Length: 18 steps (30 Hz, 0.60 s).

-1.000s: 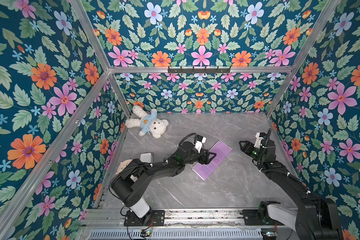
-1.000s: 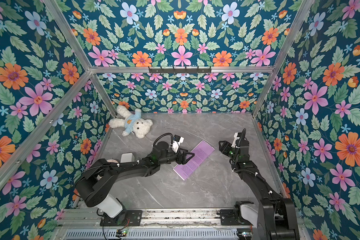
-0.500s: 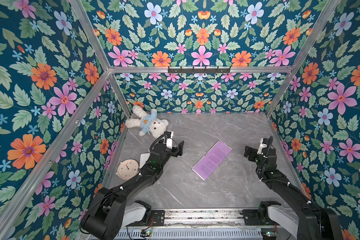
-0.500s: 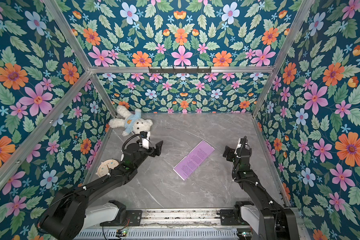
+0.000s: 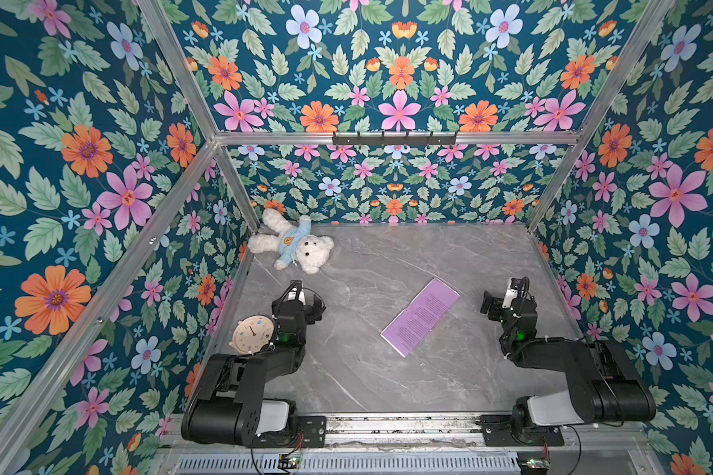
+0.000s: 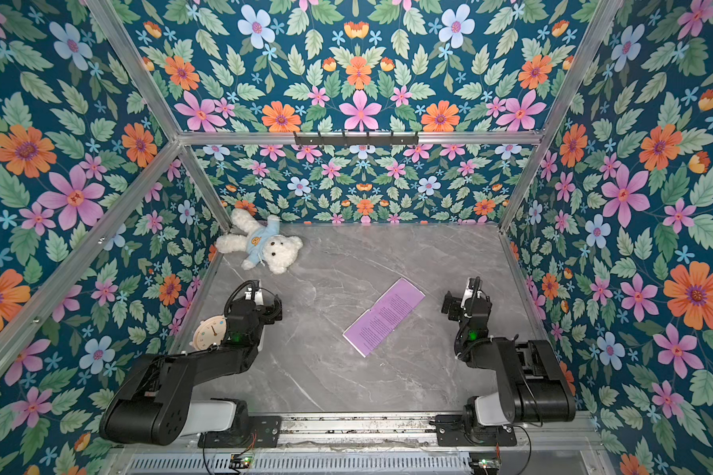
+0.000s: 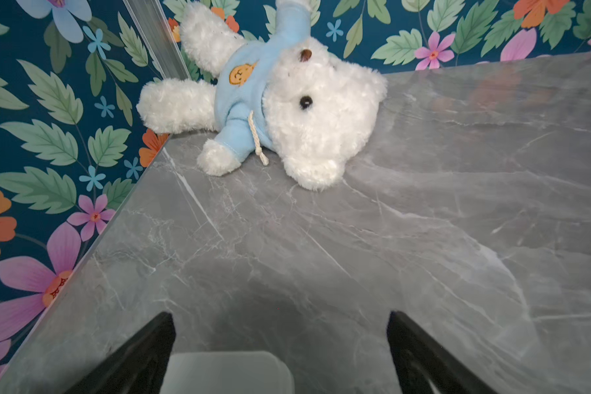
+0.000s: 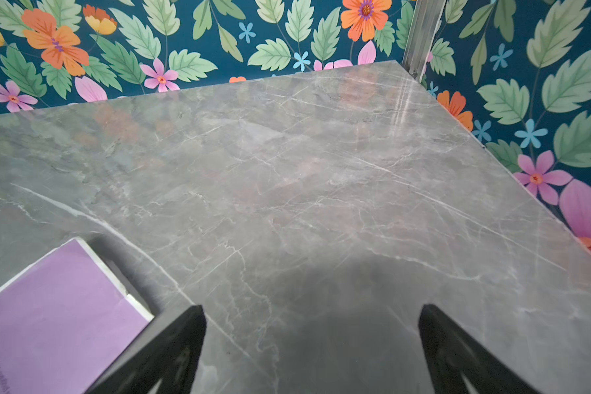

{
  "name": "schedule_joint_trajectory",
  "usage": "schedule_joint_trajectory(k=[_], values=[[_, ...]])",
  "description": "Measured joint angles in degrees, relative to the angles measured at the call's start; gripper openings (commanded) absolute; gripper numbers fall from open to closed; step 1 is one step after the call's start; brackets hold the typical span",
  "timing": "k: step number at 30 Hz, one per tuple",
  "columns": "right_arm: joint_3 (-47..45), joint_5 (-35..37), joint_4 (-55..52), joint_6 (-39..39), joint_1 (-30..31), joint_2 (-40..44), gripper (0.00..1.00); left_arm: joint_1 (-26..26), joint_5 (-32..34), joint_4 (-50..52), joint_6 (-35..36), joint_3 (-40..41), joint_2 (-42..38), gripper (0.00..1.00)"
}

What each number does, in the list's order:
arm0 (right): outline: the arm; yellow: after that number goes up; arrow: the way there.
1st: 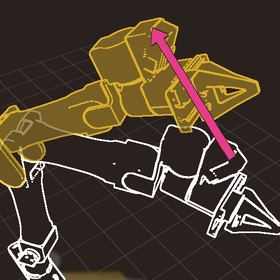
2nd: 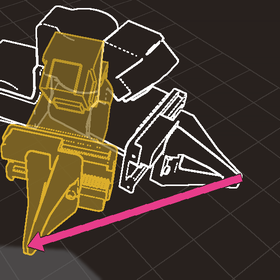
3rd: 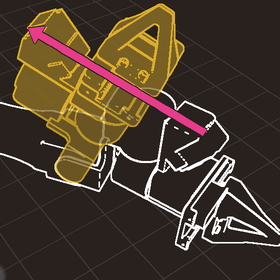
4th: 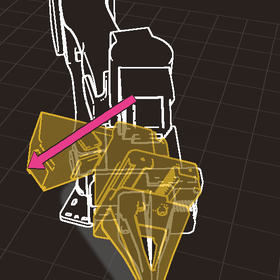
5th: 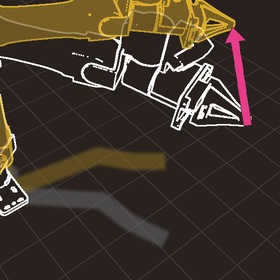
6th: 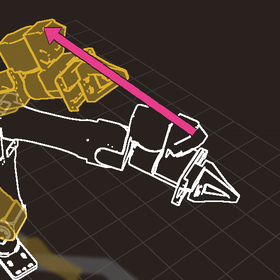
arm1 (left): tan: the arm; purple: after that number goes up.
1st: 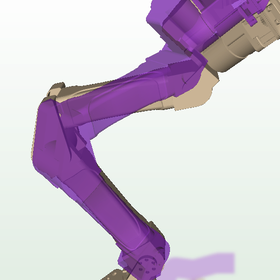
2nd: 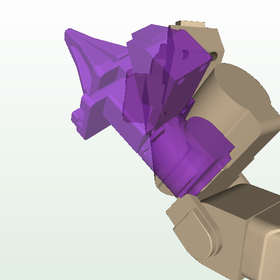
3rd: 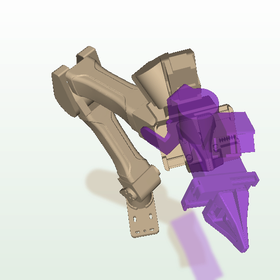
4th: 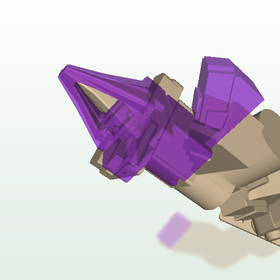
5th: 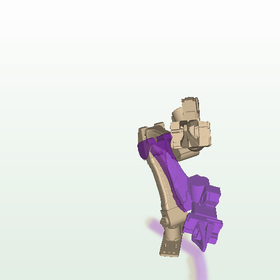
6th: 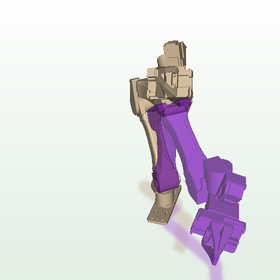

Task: Fold the rectangular paper in half along the long edge
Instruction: Reset both arms

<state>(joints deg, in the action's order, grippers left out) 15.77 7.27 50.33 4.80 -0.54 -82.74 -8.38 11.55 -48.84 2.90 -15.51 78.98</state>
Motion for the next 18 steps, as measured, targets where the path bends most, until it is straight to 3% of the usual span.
schedule_joint_trajectory(k=[7, 11, 18], values=[[0.9, -3.4, 1.3, 0.7, -2.0, 0.0, 0.99, 3.2, -4.0, -5.6, 0.4, -5.8, 8.8, 1.0], [1.0, -4.2, 1.3, 0.7, -2.0, 0.0, 0.99, 7.3, -6.3, -6.8, -1.5, -6.1, 10.8, 1.0], [1.1, -4.8, 1.3, 0.7, -2.0, -0.1, 0.99, 7.9, -8.2, -11.1, -2.9, -3.9, 11.4, 1.0]])
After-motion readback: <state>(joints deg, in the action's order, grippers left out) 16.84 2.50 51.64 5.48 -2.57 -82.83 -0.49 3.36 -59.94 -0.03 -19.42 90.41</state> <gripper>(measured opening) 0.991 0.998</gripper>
